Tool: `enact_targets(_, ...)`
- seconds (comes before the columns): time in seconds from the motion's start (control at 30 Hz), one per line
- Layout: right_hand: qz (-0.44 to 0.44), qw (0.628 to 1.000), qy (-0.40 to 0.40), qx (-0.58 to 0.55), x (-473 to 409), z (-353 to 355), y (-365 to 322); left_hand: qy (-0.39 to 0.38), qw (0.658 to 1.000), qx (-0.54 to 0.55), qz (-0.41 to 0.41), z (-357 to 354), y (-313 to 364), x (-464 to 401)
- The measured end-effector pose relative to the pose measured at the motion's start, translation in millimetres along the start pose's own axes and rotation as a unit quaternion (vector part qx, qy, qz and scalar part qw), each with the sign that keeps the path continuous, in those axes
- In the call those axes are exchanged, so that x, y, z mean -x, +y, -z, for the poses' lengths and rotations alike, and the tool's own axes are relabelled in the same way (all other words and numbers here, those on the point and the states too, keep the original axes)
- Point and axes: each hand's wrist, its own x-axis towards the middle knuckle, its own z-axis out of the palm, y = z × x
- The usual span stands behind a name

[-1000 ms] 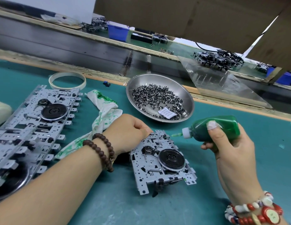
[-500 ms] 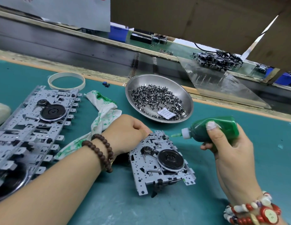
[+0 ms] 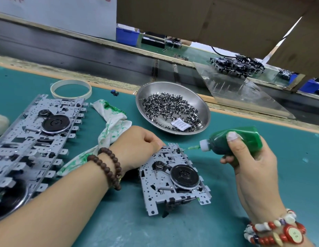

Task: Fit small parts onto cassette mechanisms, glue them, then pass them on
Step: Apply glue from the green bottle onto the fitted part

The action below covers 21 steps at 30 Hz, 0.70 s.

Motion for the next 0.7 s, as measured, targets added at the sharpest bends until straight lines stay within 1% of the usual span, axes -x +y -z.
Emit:
enact_targets(0.13, -0.037, 0.998, 0.025, -0.047, -1, 1, -3, -0.005, 0.999, -0.018, -0.027, -1, -2, 2)
enact_targets(0.2, -0.074, 0.992, 0.027, -0.097, -1, 1, -4, 0.015, 0.997, -0.052, -0.056, -3, -3, 1)
enact_targets(0.27, -0.108, 0.985, 0.009, -0.137, 0, -1, -5, 0.037, 0.992, -0.084, -0.084, -6, -4, 1)
enact_targets(0.33, -0.132, 0.979, -0.022, -0.153, 3, -4, -6, 0.046, 0.987, -0.109, -0.106, -7, -6, 1)
enact_targets(0.47, -0.124, 0.979, -0.118, -0.111, 10, -12, -6, 0.05, 0.983, -0.128, -0.119, -8, -8, 0)
enact_targets(0.53, -0.114, 0.977, -0.148, -0.098, 12, -15, -5, 0.051, 0.983, -0.13, -0.123, -8, -9, -1)
enact_targets(0.7, -0.108, 0.982, -0.145, -0.06, 14, -16, -1, 0.054, 0.981, -0.131, -0.131, -8, -9, -1)
